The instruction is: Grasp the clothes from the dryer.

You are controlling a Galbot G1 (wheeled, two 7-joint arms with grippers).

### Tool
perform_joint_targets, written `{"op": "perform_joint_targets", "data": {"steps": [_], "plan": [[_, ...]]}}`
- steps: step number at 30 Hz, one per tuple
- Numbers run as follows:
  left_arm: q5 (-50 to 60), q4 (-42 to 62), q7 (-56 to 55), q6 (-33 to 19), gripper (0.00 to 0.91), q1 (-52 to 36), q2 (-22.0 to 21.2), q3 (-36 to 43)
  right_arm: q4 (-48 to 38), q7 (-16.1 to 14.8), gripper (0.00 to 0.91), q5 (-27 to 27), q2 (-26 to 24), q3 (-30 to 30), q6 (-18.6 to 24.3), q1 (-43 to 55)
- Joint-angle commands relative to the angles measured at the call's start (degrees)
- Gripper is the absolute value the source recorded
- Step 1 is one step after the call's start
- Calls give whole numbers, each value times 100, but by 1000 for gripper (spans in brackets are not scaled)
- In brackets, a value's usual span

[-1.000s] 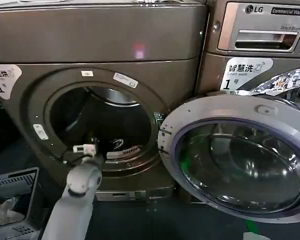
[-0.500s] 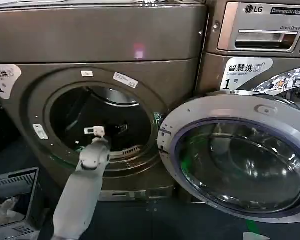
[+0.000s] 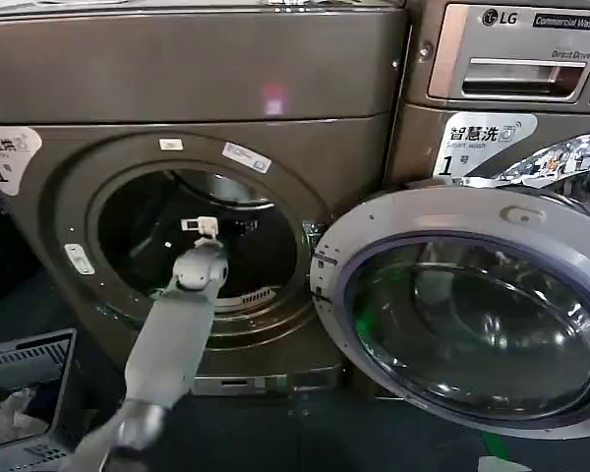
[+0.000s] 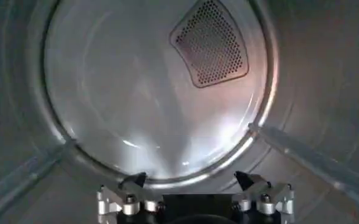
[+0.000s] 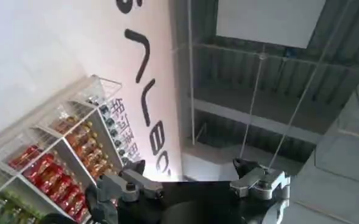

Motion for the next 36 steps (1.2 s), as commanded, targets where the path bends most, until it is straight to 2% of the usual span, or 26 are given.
{"op": "perform_joint_targets", "data": {"steps": [1,10,12,18,24,32,36], "plan": [[132,1631,115,-249,907,-1025,-181,105,35,-51,907,60,-6,-75,34,66],[491,2553,881,-103,907,-1579,-110,602,57,-87,907,51,-11,-181,50,175],[793,2659,1406,50,907,-1661,-42,845,54,-97,907,47,-4,-213,64,199],[1607,2900,2709,88,907,-1850,141,1557,47,-118,907,39,-23,-241,77,226],[2045,3540,3503,-339,907,-2268,133,2121,65,-129,907,32,-12,-287,87,273],[3309,4004,4592,-1340,907,-2555,174,2919,65,-139,907,18,15,-312,105,295],[3707,4184,5010,-1652,907,-2715,218,3254,77,-145,907,15,26,-316,112,298]]}}
